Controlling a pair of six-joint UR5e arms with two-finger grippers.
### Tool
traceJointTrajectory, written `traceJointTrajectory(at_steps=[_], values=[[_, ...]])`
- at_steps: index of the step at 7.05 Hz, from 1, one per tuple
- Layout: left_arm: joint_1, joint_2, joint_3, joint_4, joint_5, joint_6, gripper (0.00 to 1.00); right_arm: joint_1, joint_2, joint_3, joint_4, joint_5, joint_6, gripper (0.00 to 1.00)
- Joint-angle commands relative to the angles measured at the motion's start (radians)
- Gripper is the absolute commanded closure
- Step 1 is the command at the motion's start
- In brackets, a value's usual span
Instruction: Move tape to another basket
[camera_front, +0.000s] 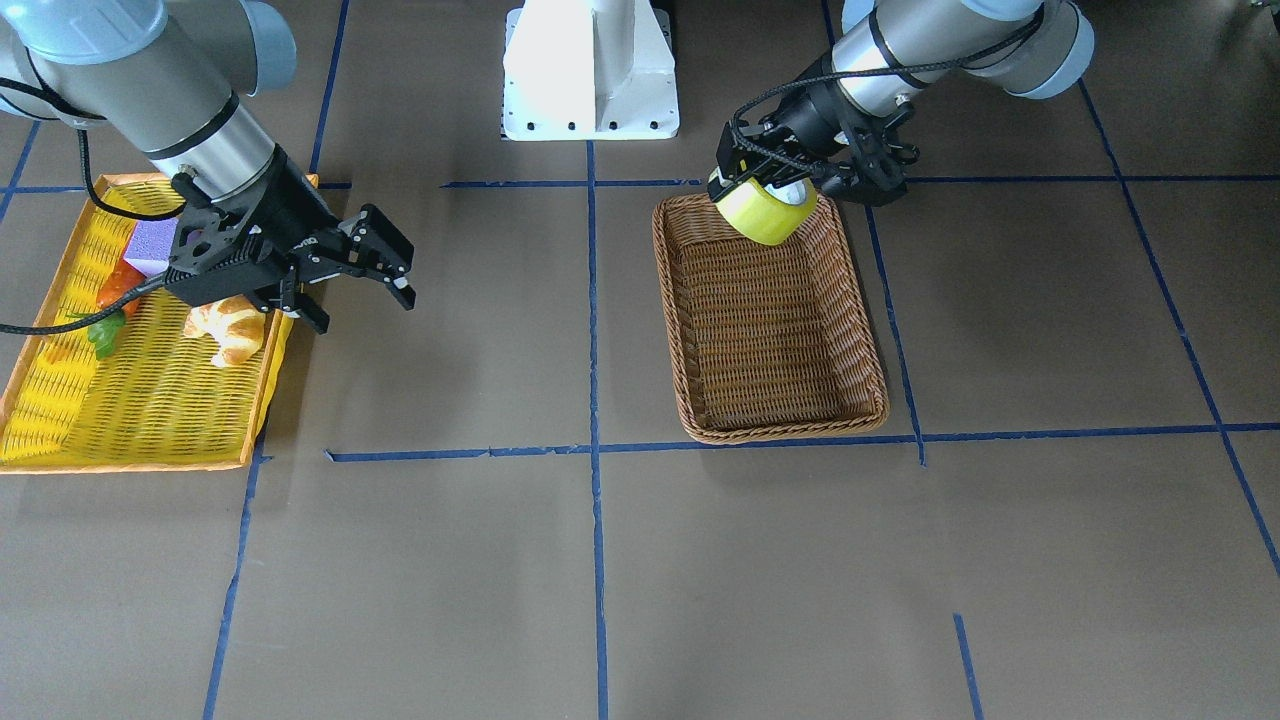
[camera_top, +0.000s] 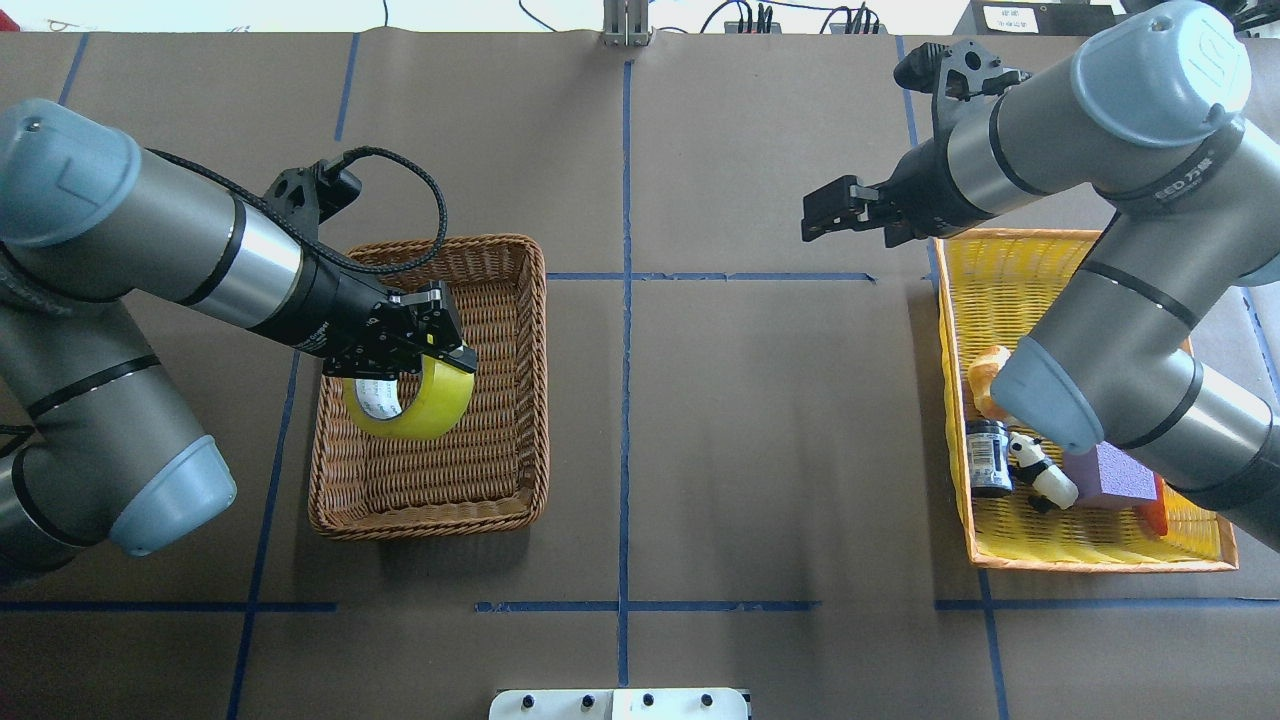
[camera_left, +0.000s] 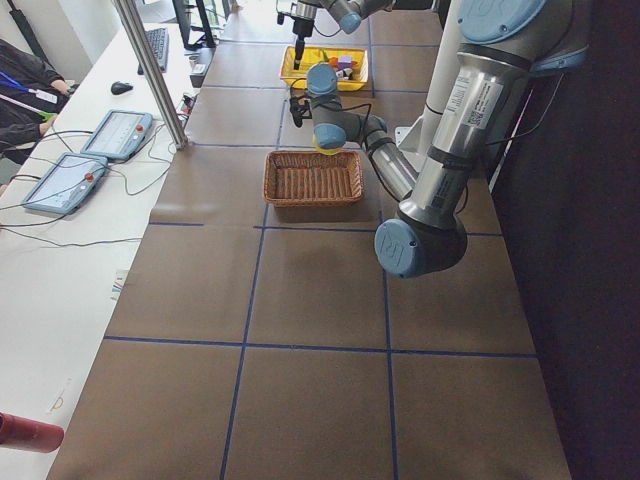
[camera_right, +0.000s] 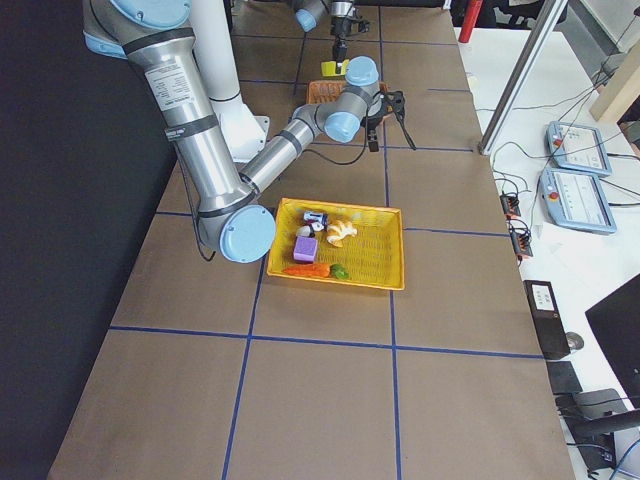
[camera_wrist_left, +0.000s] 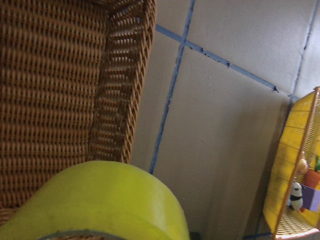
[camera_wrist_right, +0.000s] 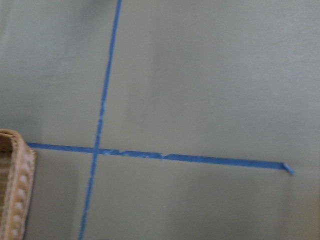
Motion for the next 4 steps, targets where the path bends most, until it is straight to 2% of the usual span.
traceJointTrajectory(at_steps=[1,3,4], values=[[0.072,-0.015,0.034,0.174,0.145,0.230,1.00,0.072,-0.007,0.003,-0.220,0.005,-0.264,0.00],[0.119,-0.089,0.100,0.326,0.244,0.390,1.00,0.155,-0.072,0.030,-0.300,0.037,-0.438,0.00],[0.125,-0.102,0.143,0.331,0.273,0.461,1.00,0.227,-0.111,0.031,-0.300,0.128,-0.518,0.00]])
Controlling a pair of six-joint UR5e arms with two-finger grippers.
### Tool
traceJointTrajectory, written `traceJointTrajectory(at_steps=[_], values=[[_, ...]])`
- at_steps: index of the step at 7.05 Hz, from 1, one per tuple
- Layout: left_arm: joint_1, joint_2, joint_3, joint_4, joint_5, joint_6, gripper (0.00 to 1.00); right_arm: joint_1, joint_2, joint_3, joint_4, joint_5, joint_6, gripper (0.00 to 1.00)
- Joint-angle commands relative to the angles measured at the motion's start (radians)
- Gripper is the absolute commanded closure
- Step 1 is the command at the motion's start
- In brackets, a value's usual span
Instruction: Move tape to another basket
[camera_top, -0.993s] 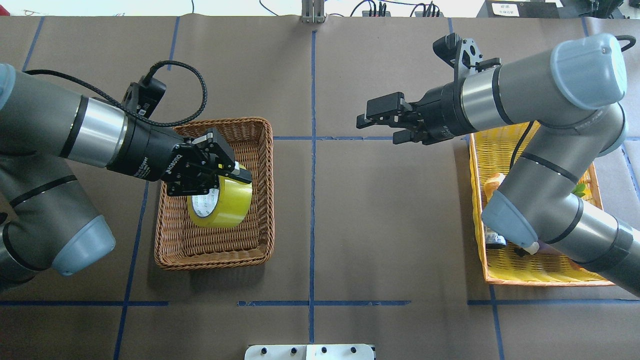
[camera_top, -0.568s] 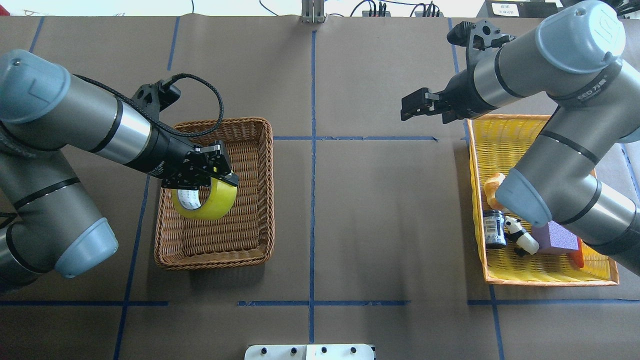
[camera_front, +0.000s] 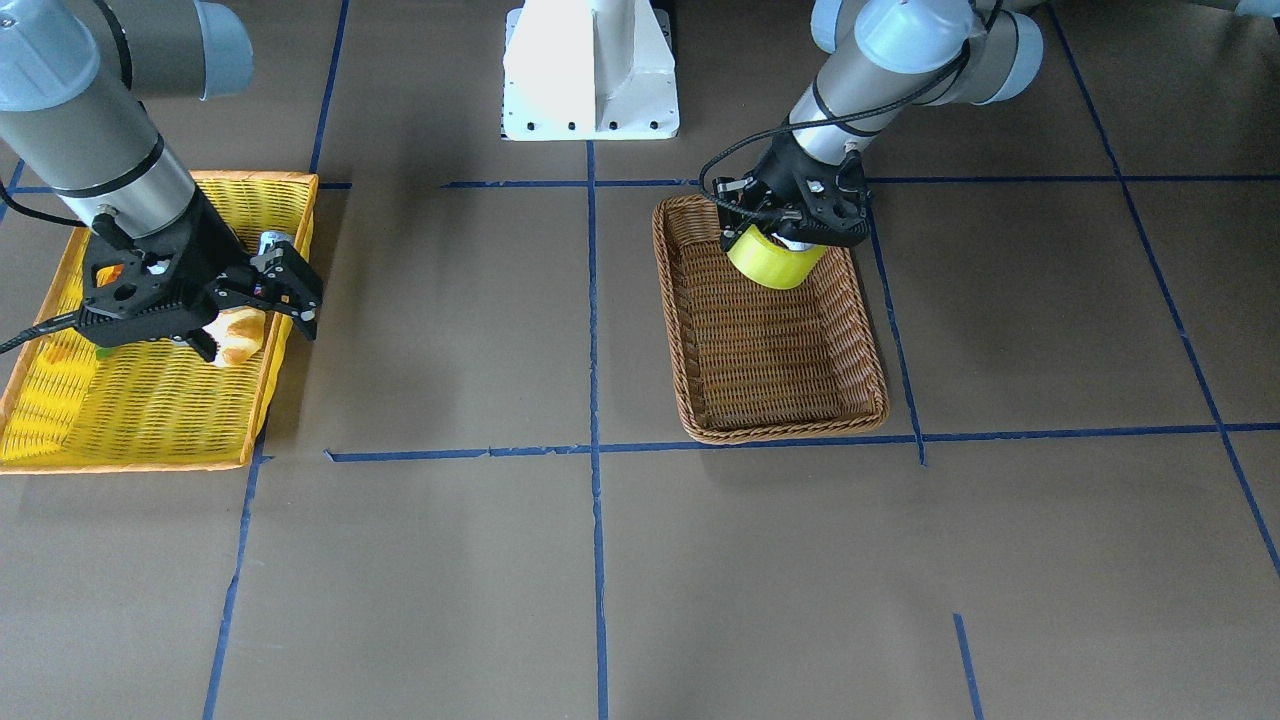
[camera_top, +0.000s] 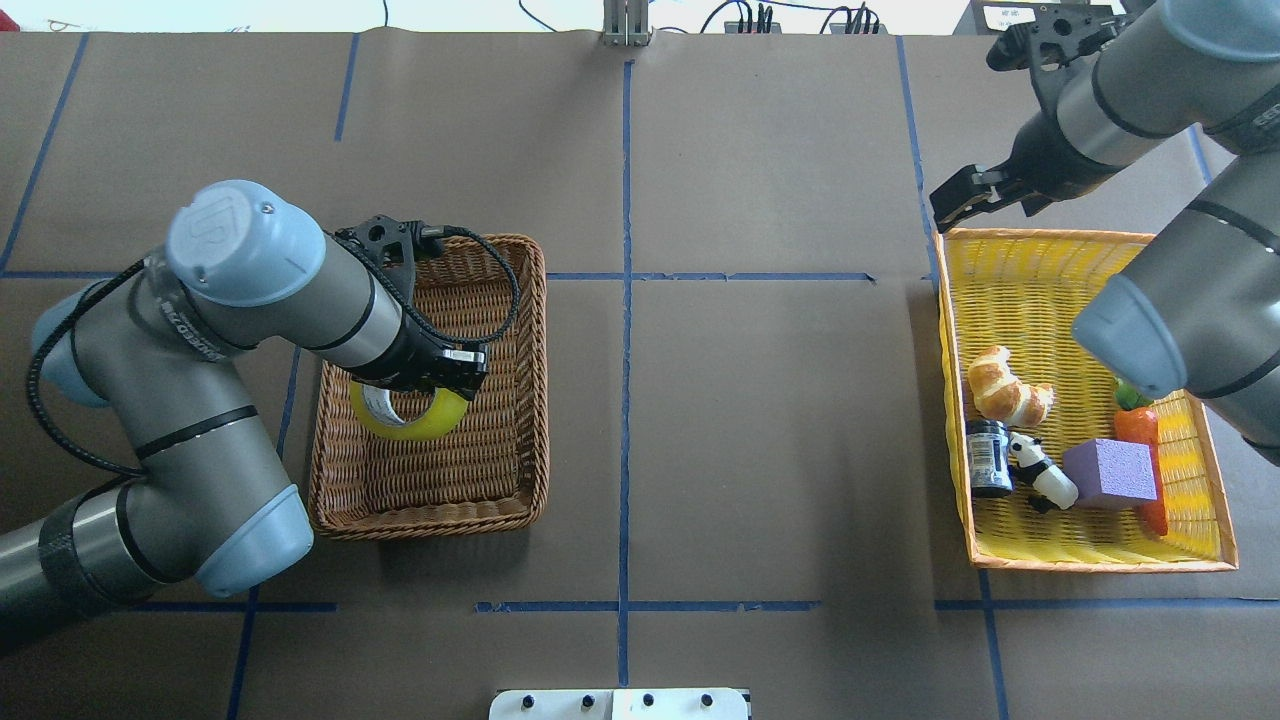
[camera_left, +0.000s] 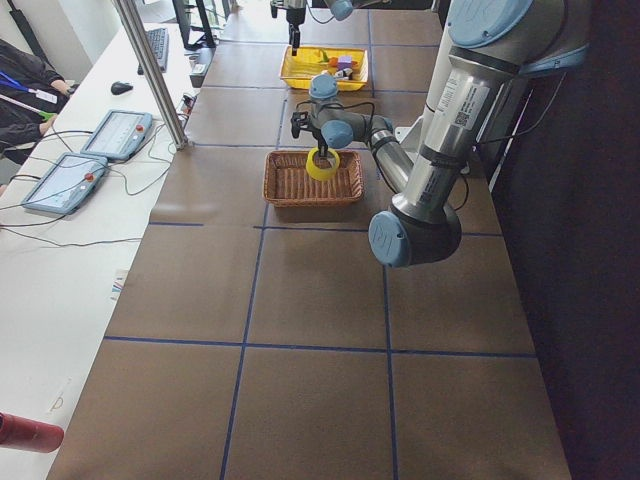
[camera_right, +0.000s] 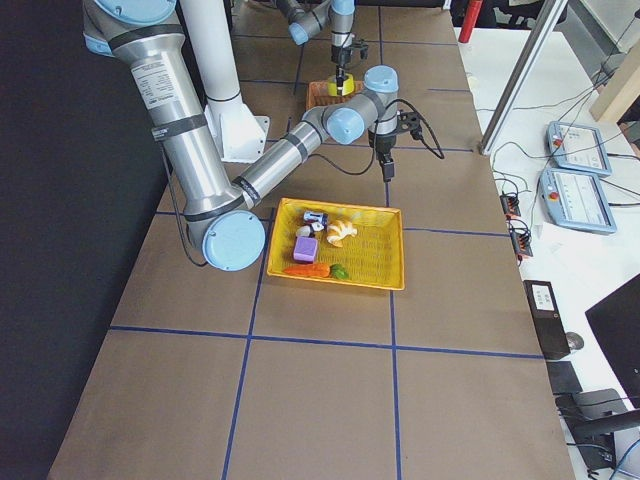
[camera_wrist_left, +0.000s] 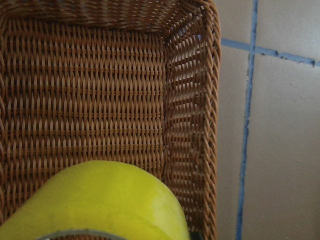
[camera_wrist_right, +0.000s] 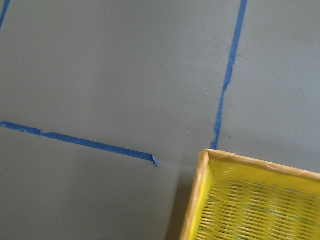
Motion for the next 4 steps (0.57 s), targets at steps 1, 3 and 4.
traceJointTrajectory(at_steps=[1,3,4], values=[[0.018,-0.019,0.055,0.035,0.046,0.101,1.00,0.124,-0.082,0.006,-0.016,0.141,-0.134,0.00],[0.021,-0.025,0.077,0.035,0.046,0.154,0.99,0.175,-0.133,0.006,-0.015,0.158,-0.221,0.00],[0.021,-0.024,0.079,0.036,0.046,0.155,0.94,0.183,-0.136,0.012,-0.018,0.171,-0.222,0.00]])
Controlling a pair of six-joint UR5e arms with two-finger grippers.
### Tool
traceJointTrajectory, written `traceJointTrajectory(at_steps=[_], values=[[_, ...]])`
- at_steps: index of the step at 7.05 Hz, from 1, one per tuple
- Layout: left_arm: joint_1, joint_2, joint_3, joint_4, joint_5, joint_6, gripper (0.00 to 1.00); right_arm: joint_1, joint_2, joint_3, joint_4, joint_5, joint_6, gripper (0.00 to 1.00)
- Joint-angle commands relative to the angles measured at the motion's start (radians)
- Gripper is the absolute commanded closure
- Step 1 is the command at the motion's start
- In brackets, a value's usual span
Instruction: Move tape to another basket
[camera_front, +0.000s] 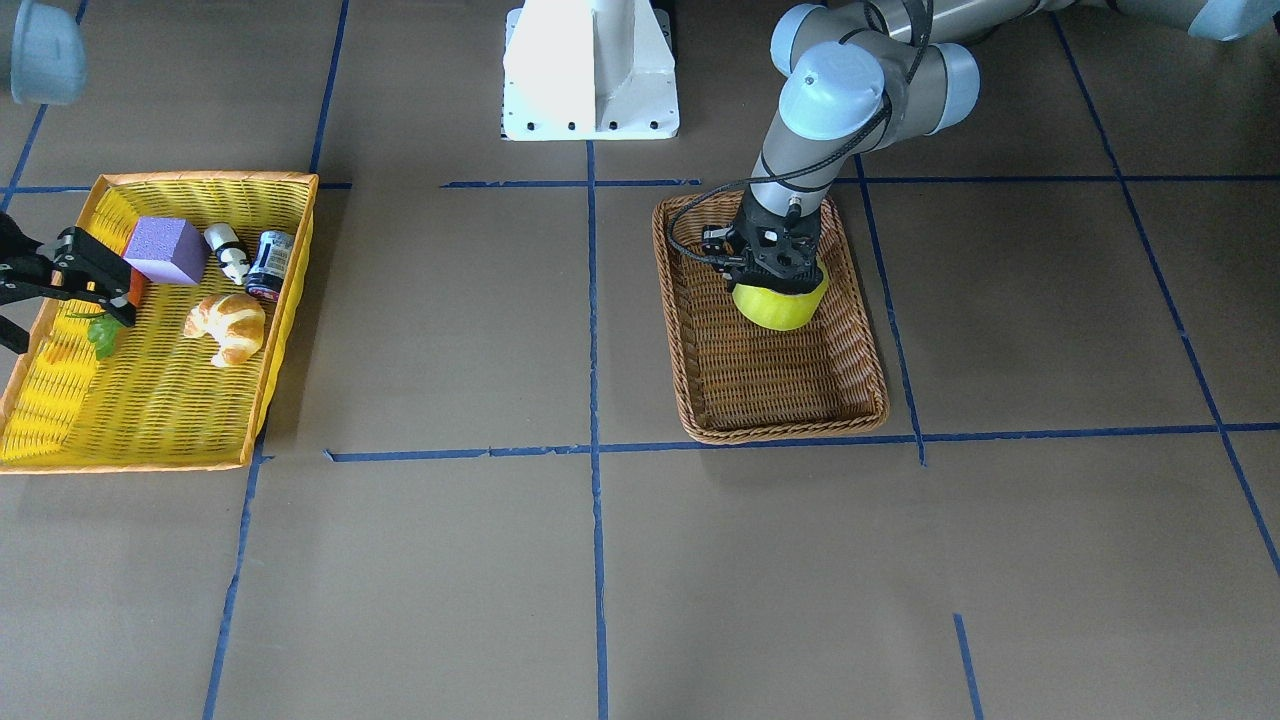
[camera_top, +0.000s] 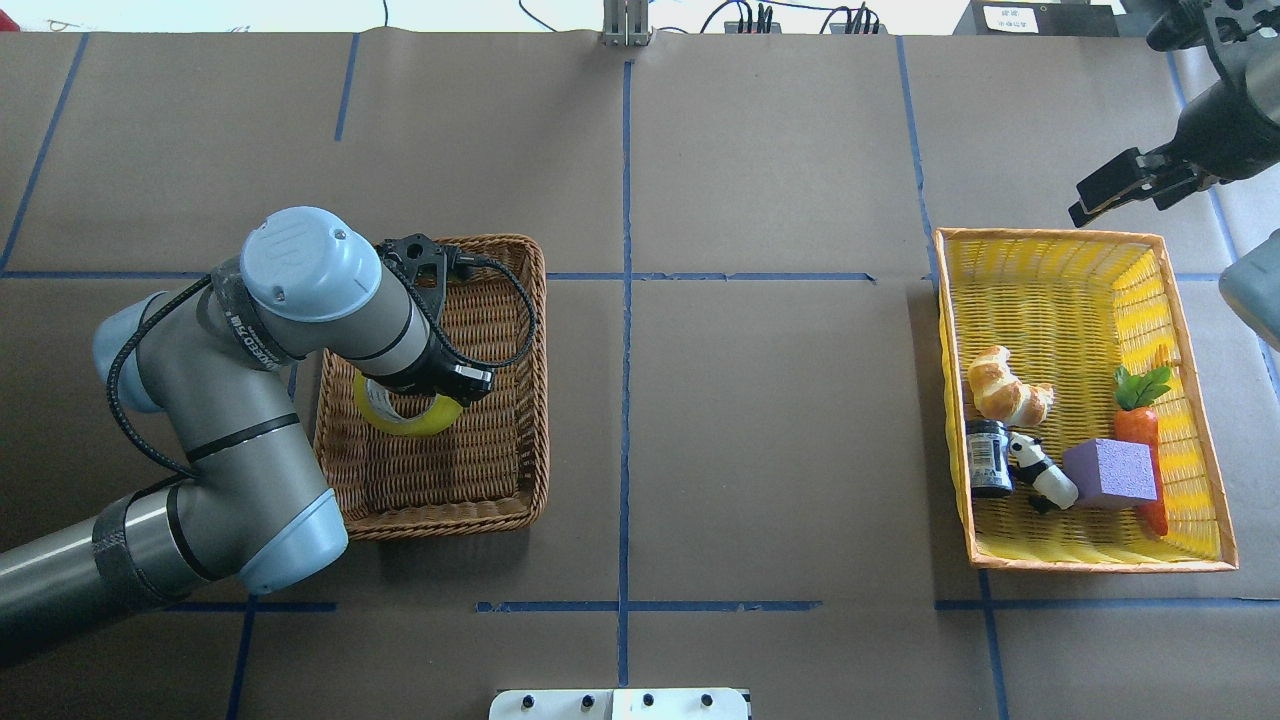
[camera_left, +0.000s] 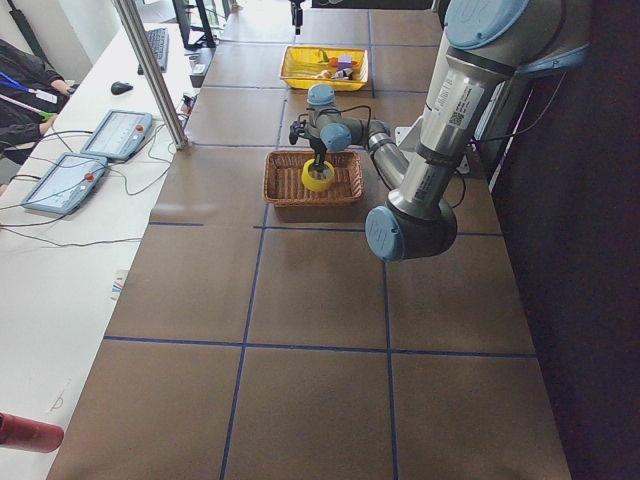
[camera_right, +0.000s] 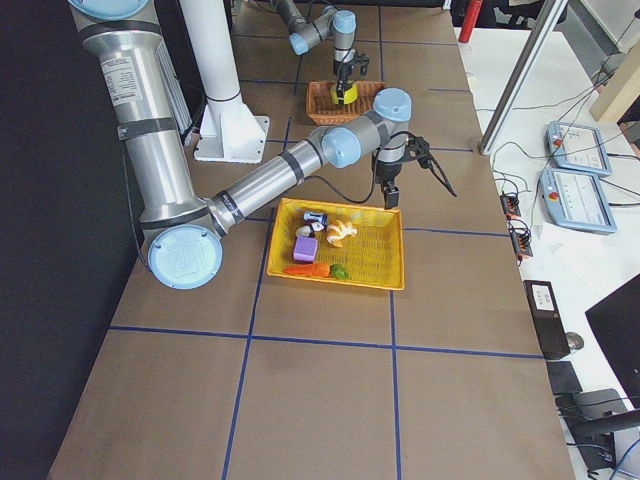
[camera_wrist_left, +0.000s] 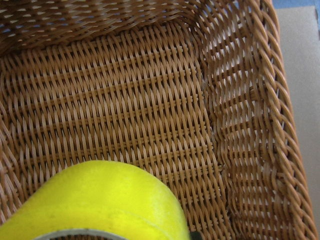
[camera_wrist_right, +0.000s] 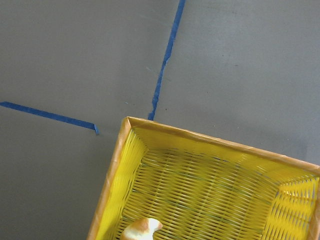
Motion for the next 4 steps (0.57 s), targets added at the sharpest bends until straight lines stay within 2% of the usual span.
traceJointTrajectory(at_steps=[1,2,4], values=[[0.001,-0.002,0.009,0.002,-0.001,0.014,0.67,0.019,-0.018,0.003,-0.002,0.017,-0.019,0.00],[-0.001,-0.006,0.012,0.002,-0.001,0.006,0.01,0.027,-0.028,0.003,0.001,0.018,-0.020,0.00],[-0.013,-0.006,0.006,0.003,-0.005,0.002,0.00,0.034,-0.047,0.005,0.011,0.029,-0.025,0.00]])
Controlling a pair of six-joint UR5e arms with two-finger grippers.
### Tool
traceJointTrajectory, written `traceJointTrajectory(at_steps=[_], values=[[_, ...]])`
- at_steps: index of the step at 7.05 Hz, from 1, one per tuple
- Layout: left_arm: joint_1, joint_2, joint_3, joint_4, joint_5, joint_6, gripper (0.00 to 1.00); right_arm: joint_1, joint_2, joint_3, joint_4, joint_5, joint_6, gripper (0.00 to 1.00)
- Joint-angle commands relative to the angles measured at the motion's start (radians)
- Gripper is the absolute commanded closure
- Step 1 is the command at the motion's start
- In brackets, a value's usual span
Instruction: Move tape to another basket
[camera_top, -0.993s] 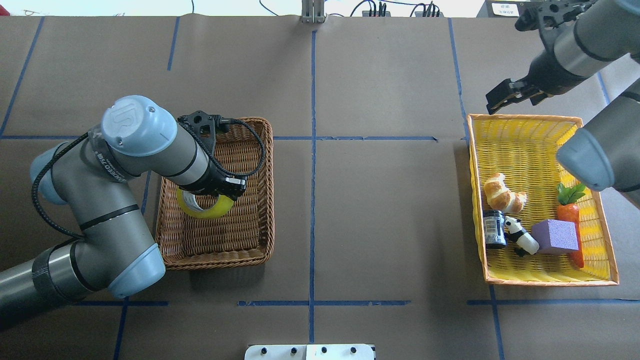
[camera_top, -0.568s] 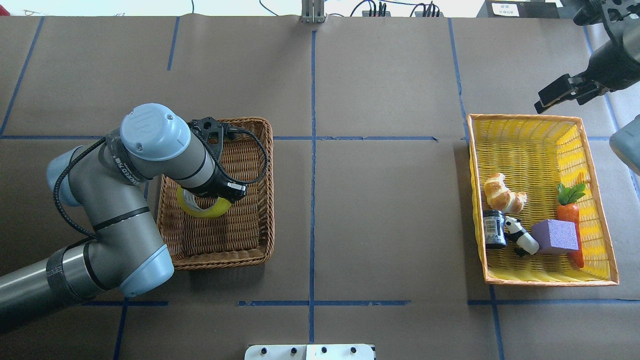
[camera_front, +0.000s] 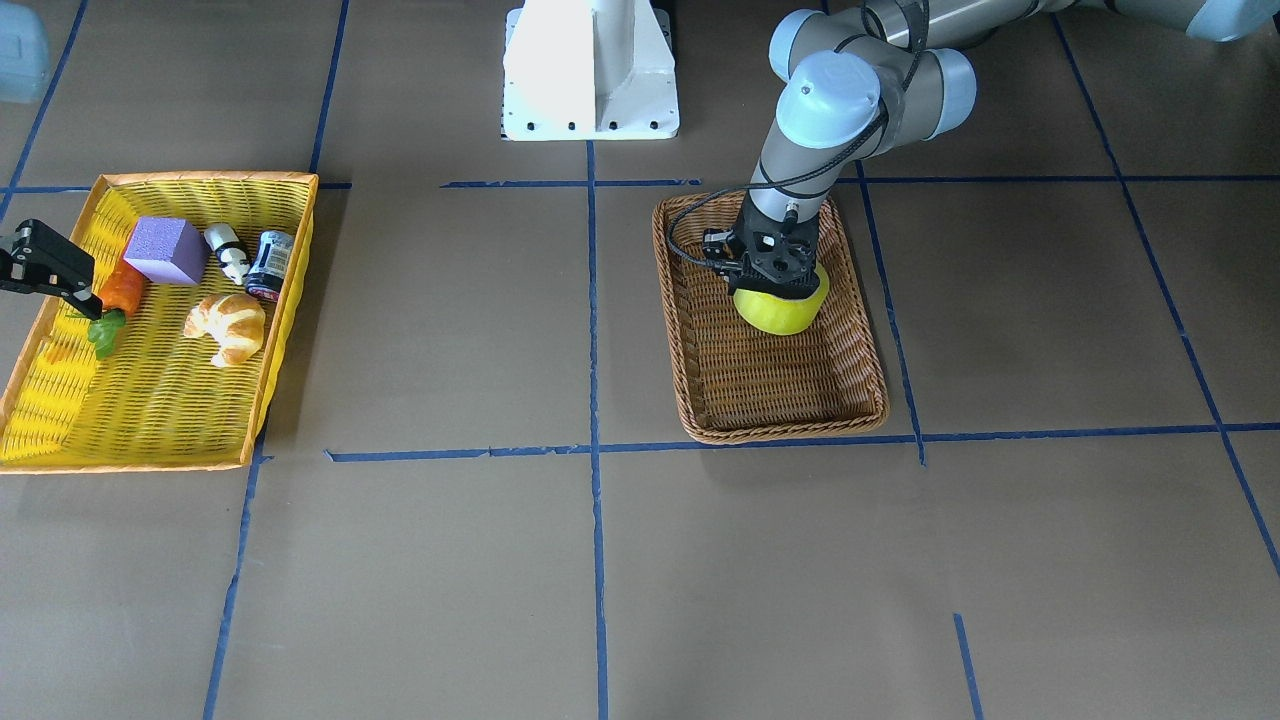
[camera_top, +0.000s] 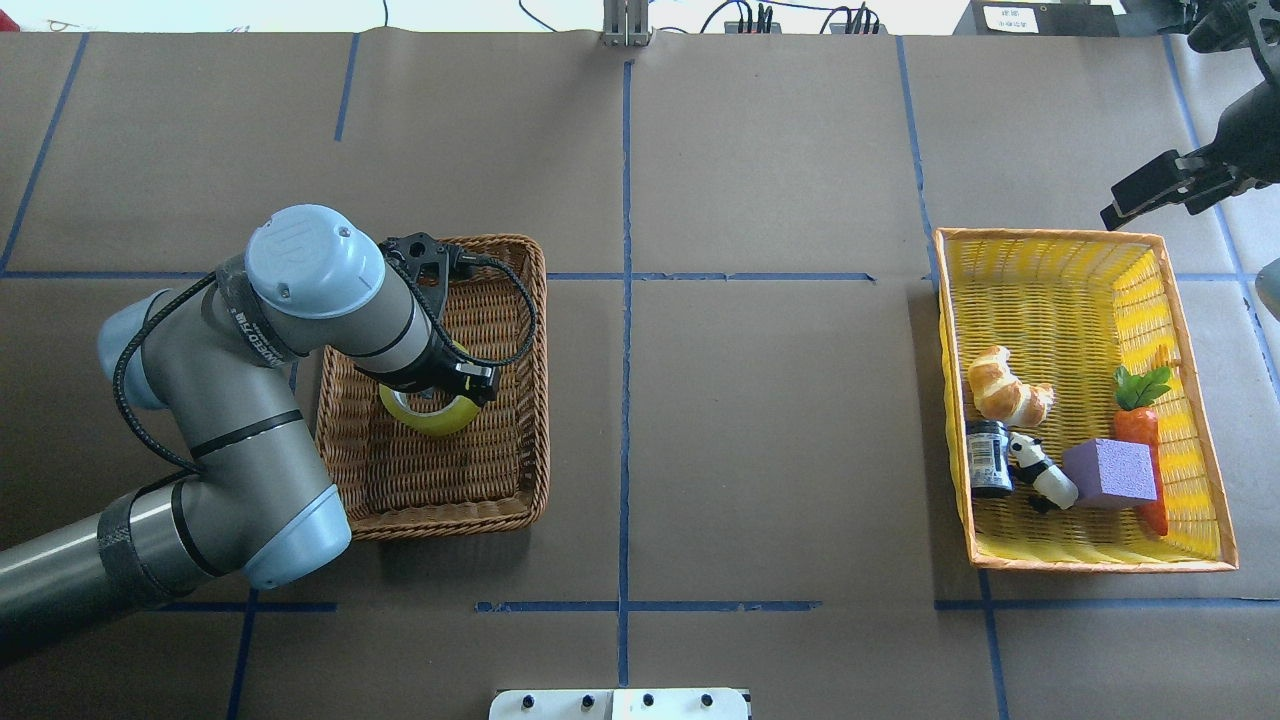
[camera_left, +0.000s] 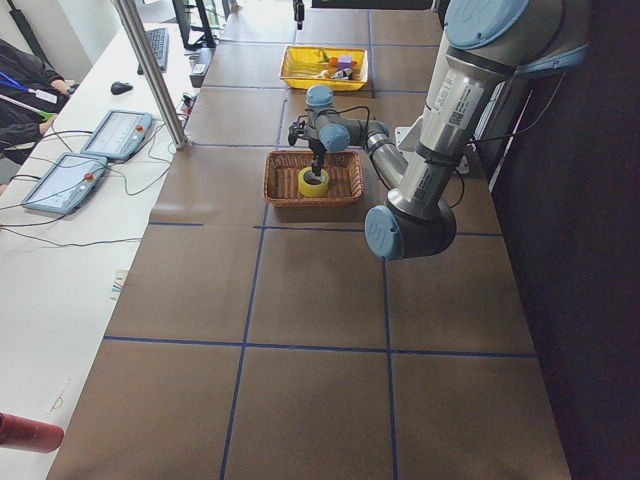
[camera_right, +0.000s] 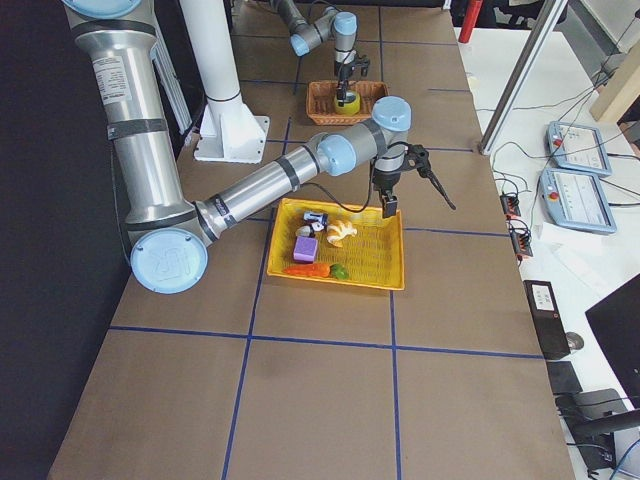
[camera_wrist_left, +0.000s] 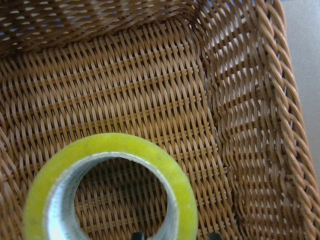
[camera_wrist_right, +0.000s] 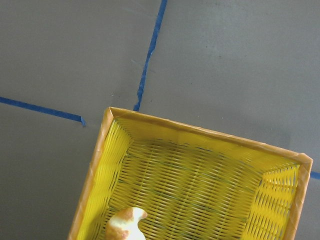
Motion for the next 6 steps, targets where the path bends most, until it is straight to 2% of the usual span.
traceJointTrajectory(at_steps=[1,2,3,4,6], values=[[-0.033,-0.001,-0.027,0.059,-0.012,0.000,0.00,0.012,-0.038,0.012,0.005,0.005,-0.009,0.00],[-0.071,-0.001,-0.080,0.146,-0.018,0.009,0.00,0.039,-0.080,0.012,0.005,0.005,-0.092,0.00],[-0.138,0.008,-0.119,0.197,-0.102,0.016,0.00,0.077,-0.128,0.009,0.005,0.023,-0.169,0.00],[-0.212,0.030,-0.142,0.223,-0.183,0.110,0.00,0.132,-0.195,0.001,0.005,0.084,-0.243,0.00],[-0.338,0.108,-0.174,0.271,-0.214,0.343,0.00,0.256,-0.291,-0.032,0.004,0.100,-0.410,0.00]])
